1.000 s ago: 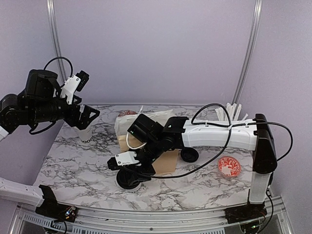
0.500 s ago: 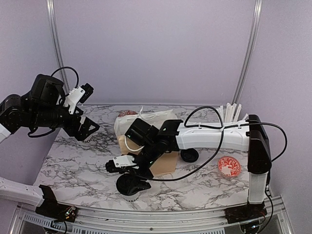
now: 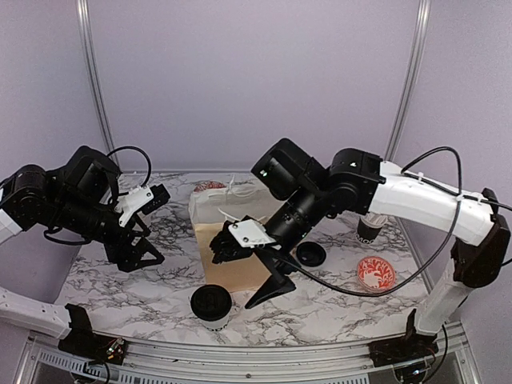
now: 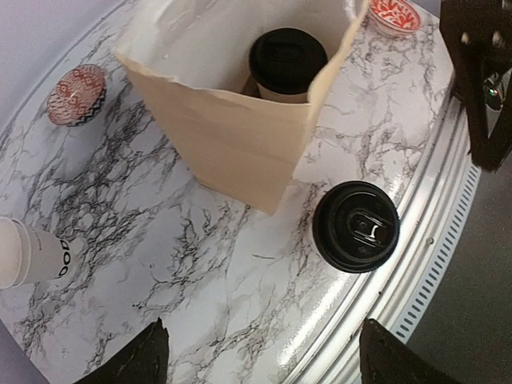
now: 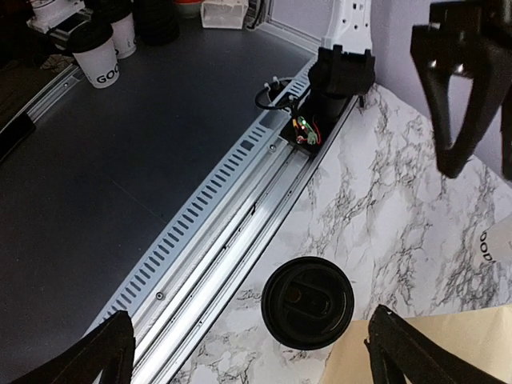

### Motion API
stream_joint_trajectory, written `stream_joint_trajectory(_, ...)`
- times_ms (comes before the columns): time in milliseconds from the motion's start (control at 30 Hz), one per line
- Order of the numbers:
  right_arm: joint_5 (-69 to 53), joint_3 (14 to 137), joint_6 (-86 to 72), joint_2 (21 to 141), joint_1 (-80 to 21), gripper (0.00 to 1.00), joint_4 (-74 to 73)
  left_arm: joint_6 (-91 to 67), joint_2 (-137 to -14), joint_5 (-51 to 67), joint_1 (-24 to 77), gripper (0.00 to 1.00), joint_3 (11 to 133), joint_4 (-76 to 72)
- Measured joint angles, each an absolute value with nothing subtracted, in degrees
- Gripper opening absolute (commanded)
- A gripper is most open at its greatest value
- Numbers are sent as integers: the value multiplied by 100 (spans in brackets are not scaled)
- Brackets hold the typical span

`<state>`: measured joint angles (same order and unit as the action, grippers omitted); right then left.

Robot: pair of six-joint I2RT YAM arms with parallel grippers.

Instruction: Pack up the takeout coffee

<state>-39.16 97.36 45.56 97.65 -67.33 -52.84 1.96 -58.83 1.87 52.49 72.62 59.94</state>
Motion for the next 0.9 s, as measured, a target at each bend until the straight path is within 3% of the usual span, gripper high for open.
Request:
stream_joint_trajectory(200, -4062, 10335, 5216, 8895, -6567, 99, -6410, 285, -6292, 246, 6200, 87, 7255, 5964)
stream_joint_trajectory(367, -4541, 10311, 5343, 8379, -5231, 99, -6761, 624, -7271, -1, 6864, 89, 7253, 5839)
stream_joint_trajectory(533, -4984, 9426, 5142, 7701, -3929, 99, -6370, 937, -7741, -58, 7046, 92, 7131, 5555)
stream_joint_trajectory(900, -5422, 8390, 4797, 6768, -3188, 99, -5625, 1249, -8243, 51, 7052, 91, 7107, 5207)
